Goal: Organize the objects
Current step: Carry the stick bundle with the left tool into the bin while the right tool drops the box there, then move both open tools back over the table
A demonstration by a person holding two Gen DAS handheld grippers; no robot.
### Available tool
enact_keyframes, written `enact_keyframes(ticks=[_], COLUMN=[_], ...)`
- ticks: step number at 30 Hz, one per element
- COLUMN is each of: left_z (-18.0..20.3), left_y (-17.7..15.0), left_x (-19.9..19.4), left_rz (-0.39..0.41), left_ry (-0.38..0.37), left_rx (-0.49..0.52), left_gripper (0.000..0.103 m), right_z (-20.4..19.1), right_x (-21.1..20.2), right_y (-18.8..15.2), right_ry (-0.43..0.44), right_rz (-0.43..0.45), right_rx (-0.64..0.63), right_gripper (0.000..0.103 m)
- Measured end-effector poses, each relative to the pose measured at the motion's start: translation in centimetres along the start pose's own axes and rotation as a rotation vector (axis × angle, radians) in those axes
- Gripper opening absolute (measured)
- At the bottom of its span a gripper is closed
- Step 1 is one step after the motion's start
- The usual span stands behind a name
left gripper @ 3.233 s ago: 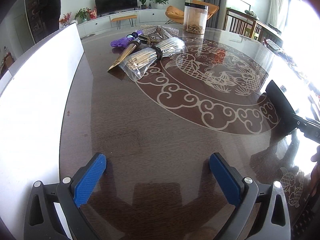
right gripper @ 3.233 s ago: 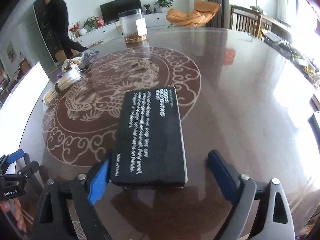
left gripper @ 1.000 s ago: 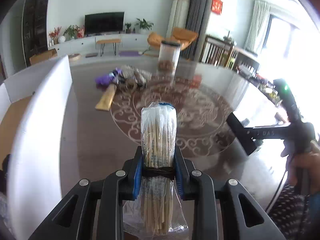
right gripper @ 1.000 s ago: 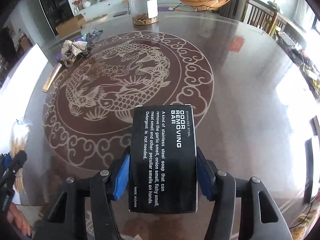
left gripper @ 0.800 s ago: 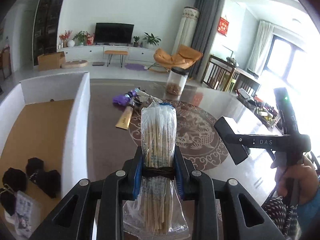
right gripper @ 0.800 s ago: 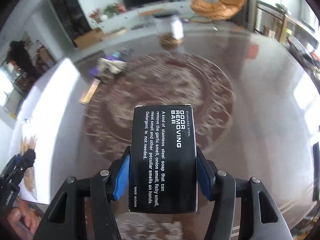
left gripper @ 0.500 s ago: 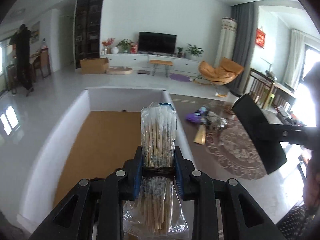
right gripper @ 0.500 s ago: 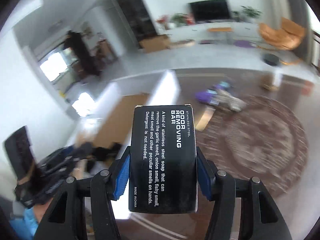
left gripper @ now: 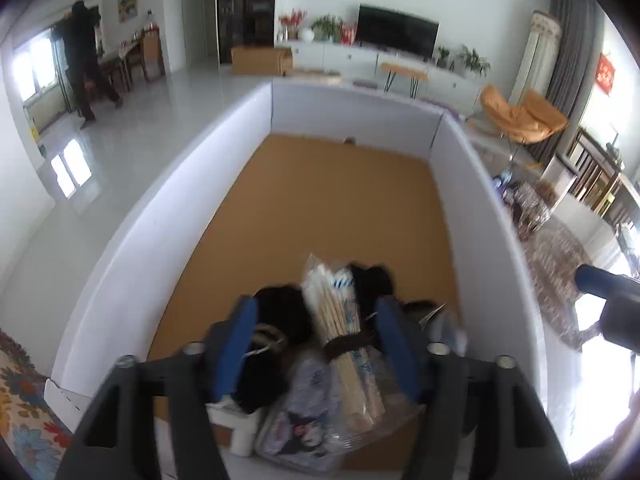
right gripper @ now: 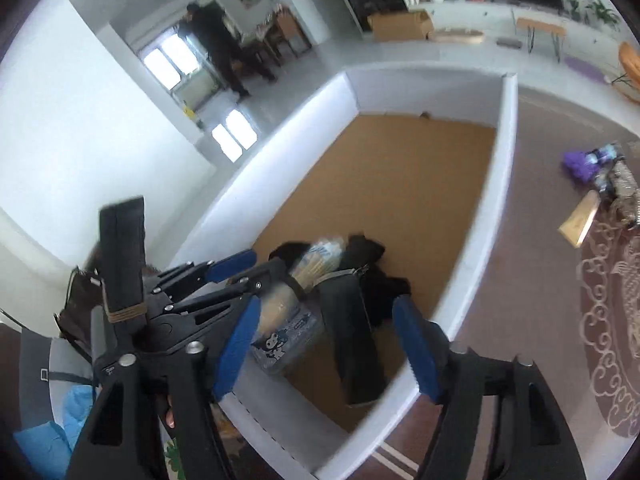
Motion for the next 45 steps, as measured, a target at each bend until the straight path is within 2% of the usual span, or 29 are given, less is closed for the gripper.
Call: enact_keyframes(ticks=[3,5,6,9,10,11,13,16,18,21,27,31,45], left_z=[5.5,9.4,11.6,19.4,21.6,23.9,27.2,30.2,30.6,30.0,29.7,29.5,29.3], left_y=[1.9,2.6,2.4,0.8,-0.1,-1.4,-3.9,-6.8,-8.0,-10.1,-9.4,-9.5,-9.7], left_x=[-1.6,-2.4,-2.7,-2.9,-2.6,-2.0,0.0,5.5,8.3,10.7,13.0,14.9,14.0], left_rz=[0.072,0.09,0.094,0.073,0.06,0.039,-0.017,-0.113,-0.157,-0.18,-0.145,-0.18,-0.174], left_ry=[-0.108,-0.194,-0.239,-0.369,-0.404,-0.43,-0.443,-0.399,-0.376,-0.341,-0.266,-0.249,-0.237], left_rx=[0.054,0.095,0.122,0.229,0.263,0.298,0.355,0.408,0.398,0.381,0.415,0.41,0.403], left_gripper=[0.069,0.073,0.077,0.096,0.102,0.103,0.103,0.103,0.103,0.103,0.103,0.103,0.103], right_z=[4.4,9.2,12.9,22.6,24.7,26.4,29.6,32.3,33.3,33.1,32.7,32.9,33.3], right_x=[-4.2,-5.8,-6.2,-5.4,-5.3,-5.3,-6.0,-7.6,-8.4,-10.0,-9.0,-7.6,-6.9], right_y=[-0.1,-1.1,-2.6,-7.5,-9.2,-10.6,-13.6,-17.2,-18.2,-18.0,-18.1,-18.1,-18.4], right_ry=[-0.107,-0.229,-0.332,-0.563,-0.597,-0.627,-0.7,-0.778,-0.784,-0.802,-0.805,-0.798,-0.779], right_rz=[0.154,0.233,0.247,0.156,0.13,0.112,0.089,0.103,0.087,0.121,0.064,0.041,0.008], right_rx=[0.019,0.053,0.079,0.177,0.207,0.231,0.275,0.327,0.363,0.379,0.345,0.338,0.357], right_gripper=[0.102,0.103,0.103,0.103,0.103,0.103,0.103,0.103,0.103,0.103,0.103,0.103,0.103])
Point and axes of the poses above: each gripper's, at about its wrist camera, not at the fingertips, and x roughly the way its jaws point, z to its right, y to its top, the point moved 9 cm from there along x, roughly the way its jaws point, and after that the axes turned 9 degrees about -y, right-handed, at the moved point
